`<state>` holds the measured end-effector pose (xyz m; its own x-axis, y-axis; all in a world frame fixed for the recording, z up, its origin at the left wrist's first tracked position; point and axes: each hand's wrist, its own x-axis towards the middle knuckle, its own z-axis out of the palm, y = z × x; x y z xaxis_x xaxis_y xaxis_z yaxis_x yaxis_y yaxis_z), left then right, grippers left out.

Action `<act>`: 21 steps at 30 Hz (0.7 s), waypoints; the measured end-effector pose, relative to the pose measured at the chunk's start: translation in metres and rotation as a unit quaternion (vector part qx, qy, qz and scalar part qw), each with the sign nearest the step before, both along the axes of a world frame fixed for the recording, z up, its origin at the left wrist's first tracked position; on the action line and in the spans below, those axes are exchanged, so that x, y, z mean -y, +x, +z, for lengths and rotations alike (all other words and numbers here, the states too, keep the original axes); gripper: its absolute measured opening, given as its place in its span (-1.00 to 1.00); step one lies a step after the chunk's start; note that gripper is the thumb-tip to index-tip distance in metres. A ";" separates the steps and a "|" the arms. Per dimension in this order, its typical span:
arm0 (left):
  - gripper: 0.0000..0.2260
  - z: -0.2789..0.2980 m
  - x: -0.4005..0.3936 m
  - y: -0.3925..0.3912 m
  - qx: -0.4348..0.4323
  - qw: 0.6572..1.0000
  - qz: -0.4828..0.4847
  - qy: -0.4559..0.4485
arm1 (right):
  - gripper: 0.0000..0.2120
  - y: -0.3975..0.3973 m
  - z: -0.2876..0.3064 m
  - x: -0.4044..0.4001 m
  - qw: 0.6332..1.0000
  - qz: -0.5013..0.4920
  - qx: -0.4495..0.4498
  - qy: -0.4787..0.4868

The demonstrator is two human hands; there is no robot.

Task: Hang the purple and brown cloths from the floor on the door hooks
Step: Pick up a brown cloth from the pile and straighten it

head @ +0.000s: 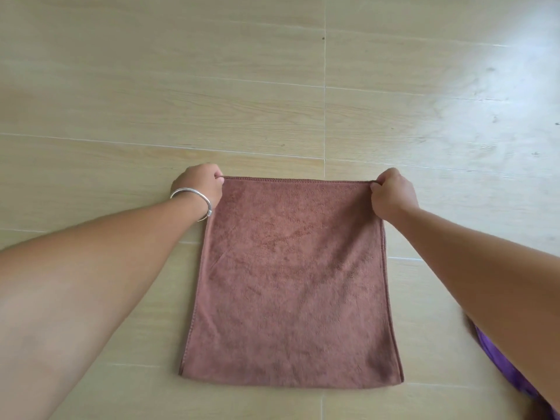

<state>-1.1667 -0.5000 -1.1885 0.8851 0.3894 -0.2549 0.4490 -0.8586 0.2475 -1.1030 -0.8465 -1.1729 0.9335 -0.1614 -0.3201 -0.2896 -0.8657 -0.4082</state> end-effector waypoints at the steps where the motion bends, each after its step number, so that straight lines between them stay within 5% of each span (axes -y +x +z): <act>1: -0.93 0.001 0.000 0.000 0.008 1.000 0.002 -0.003 | -0.79 -0.001 0.002 -0.003 1.000 -0.007 0.019 0.020; 5: -0.60 0.009 0.017 -0.046 0.099 0.984 -0.133 0.057 | -0.58 -0.047 0.010 -0.011 0.976 0.163 0.142 -0.036; 7: -0.41 0.008 0.036 -0.092 0.066 0.953 -0.287 0.073 | -0.52 -0.086 0.008 -0.011 0.937 0.310 0.139 -0.079; 10: -0.22 -0.008 0.059 -0.158 0.021 0.927 -0.367 0.067 | -0.40 -0.137 -0.006 -0.007 0.893 0.424 0.099 -0.113; 21: -0.16 -0.025 0.054 -0.146 -0.024 0.916 -0.381 0.121 | -0.21 -0.126 -0.029 -0.015 0.870 0.447 0.046 -0.203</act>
<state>-1.3123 -0.5545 -1.2135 0.9137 -0.2865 -0.2881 -0.2983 -0.9545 0.0033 -1.2293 -0.8314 -1.2022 0.7633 0.5589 -0.3241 0.5903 -0.8072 -0.0018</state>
